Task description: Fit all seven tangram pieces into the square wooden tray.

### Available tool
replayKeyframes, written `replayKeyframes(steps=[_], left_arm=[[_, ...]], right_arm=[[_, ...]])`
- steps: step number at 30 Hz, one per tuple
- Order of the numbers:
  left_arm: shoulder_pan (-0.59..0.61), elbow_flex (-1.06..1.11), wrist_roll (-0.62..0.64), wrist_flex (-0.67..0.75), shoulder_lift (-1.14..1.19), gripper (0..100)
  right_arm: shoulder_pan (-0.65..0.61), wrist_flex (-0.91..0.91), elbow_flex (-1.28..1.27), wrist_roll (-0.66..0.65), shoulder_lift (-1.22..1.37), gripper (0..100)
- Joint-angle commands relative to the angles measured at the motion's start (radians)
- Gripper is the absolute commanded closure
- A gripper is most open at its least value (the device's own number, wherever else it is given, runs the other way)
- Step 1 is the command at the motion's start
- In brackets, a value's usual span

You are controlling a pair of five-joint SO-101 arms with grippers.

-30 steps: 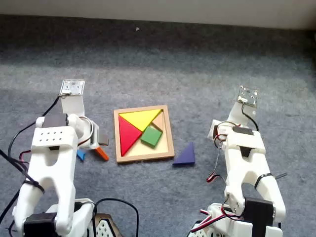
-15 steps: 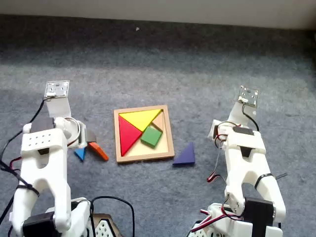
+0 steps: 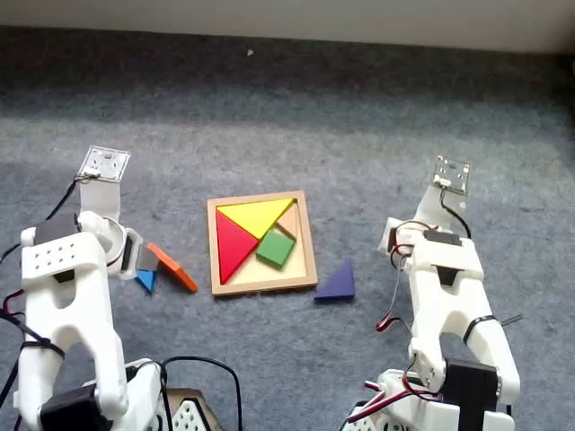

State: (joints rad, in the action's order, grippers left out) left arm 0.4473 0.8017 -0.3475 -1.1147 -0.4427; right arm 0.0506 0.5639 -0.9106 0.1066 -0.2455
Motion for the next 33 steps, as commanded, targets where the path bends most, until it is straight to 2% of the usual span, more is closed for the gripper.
replayKeyframes(steps=[1,7,16,23,28,33], left_arm=[[0.016,-0.008,-0.015,0.040,0.008,71],[0.012,-0.050,-0.014,0.097,0.191,71],[0.015,-0.173,-0.015,0.095,0.421,75],[0.012,-0.208,-0.011,0.089,0.464,75],[-0.008,-0.205,-0.012,0.087,0.466,84],[-0.041,-0.203,-0.014,0.087,0.470,85]], right_arm=[[0.008,-0.018,0.010,0.003,-0.007,72.4],[0.008,-0.018,0.010,0.003,-0.007,72.4],[0.007,-0.018,0.010,0.003,-0.007,72.4],[0.007,-0.018,0.010,0.003,-0.007,72.4],[0.007,-0.018,0.010,0.003,-0.007,72.4],[0.010,-0.018,0.010,0.003,-0.007,72.4]])
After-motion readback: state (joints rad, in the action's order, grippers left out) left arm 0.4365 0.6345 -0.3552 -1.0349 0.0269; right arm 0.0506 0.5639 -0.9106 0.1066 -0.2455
